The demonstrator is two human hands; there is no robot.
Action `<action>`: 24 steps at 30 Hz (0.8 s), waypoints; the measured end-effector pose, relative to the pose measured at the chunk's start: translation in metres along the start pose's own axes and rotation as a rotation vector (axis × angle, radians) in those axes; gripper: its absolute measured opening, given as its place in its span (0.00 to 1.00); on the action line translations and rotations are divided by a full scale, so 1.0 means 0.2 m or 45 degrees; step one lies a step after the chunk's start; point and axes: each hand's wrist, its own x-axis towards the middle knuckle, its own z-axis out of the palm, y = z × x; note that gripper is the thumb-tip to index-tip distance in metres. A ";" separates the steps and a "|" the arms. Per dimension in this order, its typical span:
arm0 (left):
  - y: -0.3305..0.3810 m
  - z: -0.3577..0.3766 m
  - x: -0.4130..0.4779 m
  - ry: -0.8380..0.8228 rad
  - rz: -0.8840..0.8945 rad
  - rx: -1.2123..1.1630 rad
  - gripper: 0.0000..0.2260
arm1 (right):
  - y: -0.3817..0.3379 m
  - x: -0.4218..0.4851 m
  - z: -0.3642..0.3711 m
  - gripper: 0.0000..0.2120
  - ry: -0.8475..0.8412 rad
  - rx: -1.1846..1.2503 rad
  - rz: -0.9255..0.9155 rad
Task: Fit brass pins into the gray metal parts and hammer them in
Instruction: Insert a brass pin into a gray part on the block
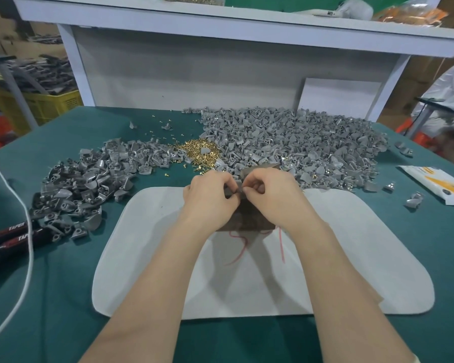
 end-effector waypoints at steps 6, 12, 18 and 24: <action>0.00 0.00 0.00 -0.004 -0.013 0.002 0.05 | -0.01 0.00 0.00 0.02 0.011 0.001 0.032; 0.01 0.00 -0.01 -0.004 -0.012 0.011 0.06 | -0.04 -0.01 0.00 0.02 0.031 -0.007 0.059; 0.01 0.00 0.00 -0.002 -0.012 0.009 0.03 | -0.03 -0.01 0.00 0.02 0.008 -0.030 0.025; -0.01 0.01 0.00 0.019 -0.001 0.015 0.02 | -0.02 0.00 0.01 0.05 0.008 -0.063 0.082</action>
